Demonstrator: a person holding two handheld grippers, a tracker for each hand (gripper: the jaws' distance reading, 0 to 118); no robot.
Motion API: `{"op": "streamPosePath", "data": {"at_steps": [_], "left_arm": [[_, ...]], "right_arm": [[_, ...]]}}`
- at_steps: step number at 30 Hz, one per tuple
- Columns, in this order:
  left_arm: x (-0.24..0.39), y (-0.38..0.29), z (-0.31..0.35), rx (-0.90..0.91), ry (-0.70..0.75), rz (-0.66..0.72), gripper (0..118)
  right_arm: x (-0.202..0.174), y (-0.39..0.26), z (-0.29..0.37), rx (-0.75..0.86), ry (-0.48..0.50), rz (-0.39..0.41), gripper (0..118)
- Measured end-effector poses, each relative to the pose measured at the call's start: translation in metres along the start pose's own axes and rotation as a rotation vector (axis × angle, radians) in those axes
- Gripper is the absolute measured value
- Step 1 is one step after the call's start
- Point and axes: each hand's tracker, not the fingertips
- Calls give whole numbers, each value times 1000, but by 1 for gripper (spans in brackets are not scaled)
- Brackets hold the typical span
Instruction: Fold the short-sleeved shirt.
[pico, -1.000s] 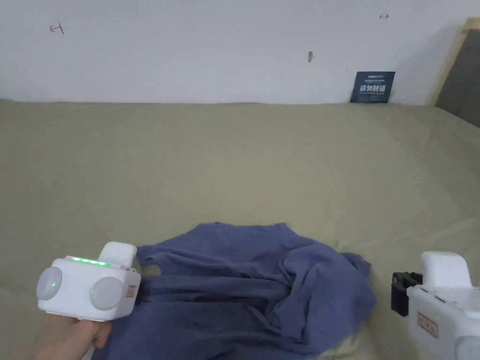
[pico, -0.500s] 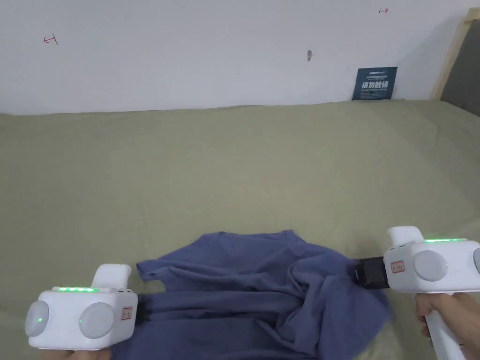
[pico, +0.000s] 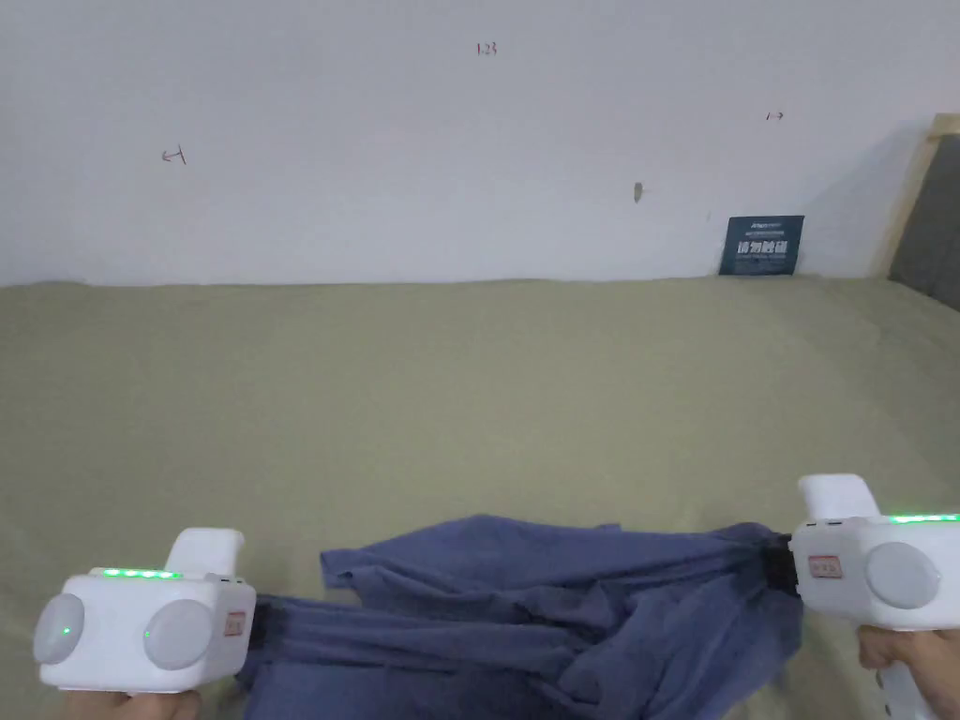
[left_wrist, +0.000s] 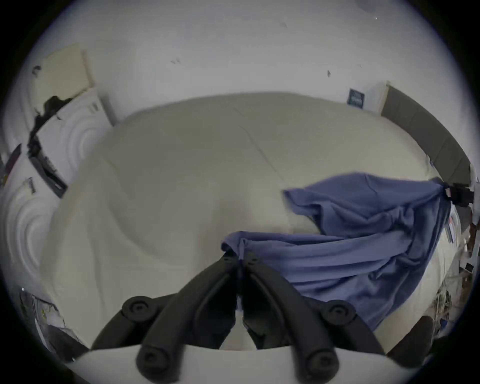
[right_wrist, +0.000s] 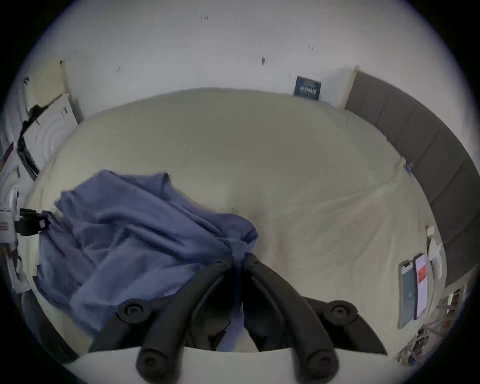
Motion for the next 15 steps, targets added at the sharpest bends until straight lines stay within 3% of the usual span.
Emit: {"op": "streamPosePath", "data": {"at_steps": [8, 15], "left_arm": [[-85, 25, 144, 227, 141, 118, 2], [-109, 60, 247, 388, 187, 152, 2]], "right_arm": [[3, 39, 110, 187, 63, -53, 6], [-37, 84, 191, 342, 86, -2, 6]]}}
